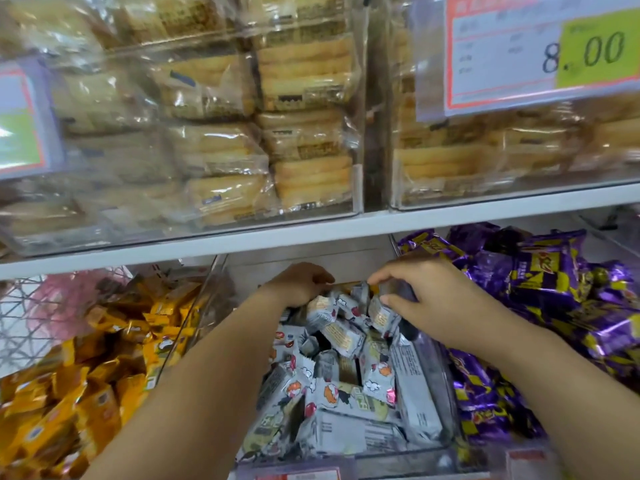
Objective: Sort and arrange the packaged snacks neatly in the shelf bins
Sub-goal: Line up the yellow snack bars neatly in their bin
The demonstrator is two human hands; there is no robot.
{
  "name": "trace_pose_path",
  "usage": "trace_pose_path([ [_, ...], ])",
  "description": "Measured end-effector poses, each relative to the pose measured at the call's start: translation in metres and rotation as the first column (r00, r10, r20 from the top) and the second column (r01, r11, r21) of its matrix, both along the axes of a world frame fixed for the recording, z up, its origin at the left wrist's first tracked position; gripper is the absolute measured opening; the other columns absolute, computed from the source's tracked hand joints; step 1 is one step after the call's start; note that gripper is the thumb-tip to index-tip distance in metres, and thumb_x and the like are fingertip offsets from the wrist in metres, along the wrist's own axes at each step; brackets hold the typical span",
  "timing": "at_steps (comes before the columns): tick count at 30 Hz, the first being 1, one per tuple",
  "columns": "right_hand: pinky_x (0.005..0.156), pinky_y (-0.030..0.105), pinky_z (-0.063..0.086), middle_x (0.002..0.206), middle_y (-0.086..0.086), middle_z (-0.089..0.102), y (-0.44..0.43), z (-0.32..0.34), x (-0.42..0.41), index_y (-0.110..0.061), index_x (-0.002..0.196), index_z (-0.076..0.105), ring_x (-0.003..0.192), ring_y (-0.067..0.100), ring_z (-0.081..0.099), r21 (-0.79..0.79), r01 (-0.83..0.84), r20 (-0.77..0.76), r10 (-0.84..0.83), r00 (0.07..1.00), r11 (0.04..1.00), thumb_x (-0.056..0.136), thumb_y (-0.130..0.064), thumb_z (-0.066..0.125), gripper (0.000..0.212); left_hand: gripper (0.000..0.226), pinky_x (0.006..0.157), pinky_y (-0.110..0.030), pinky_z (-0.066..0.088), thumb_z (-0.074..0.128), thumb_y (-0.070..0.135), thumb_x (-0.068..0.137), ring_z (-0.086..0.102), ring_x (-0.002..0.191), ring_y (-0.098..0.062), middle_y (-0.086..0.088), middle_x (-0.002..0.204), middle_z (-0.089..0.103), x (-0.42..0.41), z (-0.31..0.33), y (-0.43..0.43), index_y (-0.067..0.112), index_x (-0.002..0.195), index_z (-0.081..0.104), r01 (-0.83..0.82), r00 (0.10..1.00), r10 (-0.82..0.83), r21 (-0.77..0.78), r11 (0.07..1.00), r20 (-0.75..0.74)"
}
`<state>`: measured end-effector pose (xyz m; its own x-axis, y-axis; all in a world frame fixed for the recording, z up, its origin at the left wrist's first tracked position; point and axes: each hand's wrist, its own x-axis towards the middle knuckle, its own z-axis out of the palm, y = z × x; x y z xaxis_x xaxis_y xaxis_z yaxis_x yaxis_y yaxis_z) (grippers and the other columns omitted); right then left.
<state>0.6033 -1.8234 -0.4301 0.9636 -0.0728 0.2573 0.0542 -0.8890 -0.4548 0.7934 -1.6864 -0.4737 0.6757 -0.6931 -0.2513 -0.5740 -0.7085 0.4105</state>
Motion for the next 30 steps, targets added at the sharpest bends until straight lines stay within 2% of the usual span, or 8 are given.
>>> trace_pose_path([
  [5, 0.087, 0.029, 0.047, 0.101, -0.017, 0.061, -0.001, -0.002, 0.002, -0.028, 0.114, 0.064, 0.096, 0.005, 0.058, -0.004, 0.003, -0.002, -0.003, 1.0, 1.0, 0.09, -0.023, 0.061, 0.025, 0.05, 0.081, -0.031, 0.043, 0.047, 0.057, 0.091, 0.06, 0.094, -0.022, -0.007, 0.106, 0.066, -0.003, 0.003, -0.006, 0.015, 0.106, 0.068, -0.023, 0.994, 0.026, 0.032, 0.999, -0.107],
  [8, 0.087, 0.029, 0.048, 0.096, -0.021, 0.055, 0.0, -0.002, 0.002, -0.029, 0.115, 0.064, 0.094, 0.005, 0.058, 0.001, 0.007, -0.007, -0.007, 1.0, 1.0, 0.09, -0.024, 0.061, 0.026, 0.033, 0.08, -0.028, 0.044, 0.059, 0.045, 0.088, 0.061, 0.09, -0.016, -0.004, 0.106, 0.067, 0.001, 0.003, -0.002, 0.019, 0.105, 0.067, 0.005, 0.992, -0.003, 0.019, 1.0, -0.129],
  [10, 0.087, 0.029, 0.048, 0.101, -0.018, 0.06, 0.001, -0.003, 0.002, -0.03, 0.115, 0.064, 0.096, 0.005, 0.057, -0.001, 0.012, -0.003, -0.012, 1.0, 1.0, 0.09, -0.024, 0.061, 0.026, 0.035, 0.09, -0.028, 0.043, 0.063, 0.036, 0.088, 0.056, 0.102, -0.011, 0.007, 0.121, 0.058, 0.004, 0.004, 0.001, 0.026, 0.121, 0.057, 0.03, 0.984, -0.028, 0.009, 1.0, -0.176],
  [12, 0.087, 0.03, 0.048, 0.106, -0.014, 0.063, 0.001, -0.004, 0.003, -0.03, 0.115, 0.064, 0.097, 0.005, 0.057, -0.008, 0.017, 0.0, -0.017, 1.0, 1.0, 0.089, -0.024, 0.061, 0.026, 0.058, 0.096, -0.027, 0.035, 0.064, 0.035, 0.087, 0.047, 0.118, -0.013, 0.01, 0.133, 0.048, 0.005, 0.003, 0.003, 0.029, 0.139, 0.04, 0.064, 0.979, -0.052, 0.058, 0.996, -0.195],
  [16, 0.088, 0.027, 0.047, 0.108, -0.013, 0.063, 0.001, -0.004, 0.003, -0.029, 0.116, 0.064, 0.098, 0.005, 0.056, -0.012, 0.018, -0.009, -0.018, 1.0, 1.0, 0.09, -0.024, 0.06, 0.027, 0.077, 0.102, -0.03, 0.033, 0.067, 0.045, 0.083, 0.043, 0.129, -0.017, 0.007, 0.145, 0.043, 0.013, 0.003, -0.002, 0.03, 0.147, 0.026, 0.08, 0.977, -0.047, 0.153, 0.985, -0.209],
  [20, 0.091, 0.023, 0.044, 0.112, -0.012, 0.062, 0.0, -0.005, 0.004, -0.027, 0.116, 0.064, 0.104, 0.004, 0.054, -0.022, 0.02, -0.001, -0.02, 1.0, 1.0, 0.09, -0.023, 0.061, 0.027, 0.078, 0.108, -0.037, 0.031, 0.063, 0.056, 0.08, 0.04, 0.132, -0.018, 0.008, 0.146, 0.043, 0.016, 0.005, -0.008, 0.03, 0.146, 0.032, 0.094, 0.993, -0.066, 0.316, 0.944, -0.099],
  [24, 0.09, 0.026, 0.045, 0.11, -0.011, 0.063, 0.0, -0.006, 0.004, -0.029, 0.114, 0.064, 0.103, 0.005, 0.055, -0.02, 0.021, 0.003, -0.021, 1.0, 1.0, 0.089, -0.023, 0.062, 0.026, 0.042, 0.099, -0.036, 0.039, 0.061, 0.046, 0.084, 0.056, 0.109, -0.016, 0.005, 0.118, 0.065, 0.01, 0.006, -0.01, 0.026, 0.121, 0.062, 0.088, 0.988, -0.049, 0.273, 0.958, -0.145],
  [30, 0.087, 0.033, 0.048, 0.107, -0.011, 0.063, 0.0, -0.008, 0.005, -0.028, 0.111, 0.066, 0.092, 0.01, 0.061, 0.008, 0.019, 0.024, -0.019, 1.0, 1.0, 0.086, -0.021, 0.065, 0.025, 0.065, 0.102, -0.041, 0.042, 0.067, 0.052, 0.06, 0.051, 0.117, -0.019, 0.004, 0.134, 0.051, 0.01, -0.001, -0.011, 0.041, 0.121, 0.046, 0.056, 0.976, -0.006, 0.219, 0.974, -0.219],
])
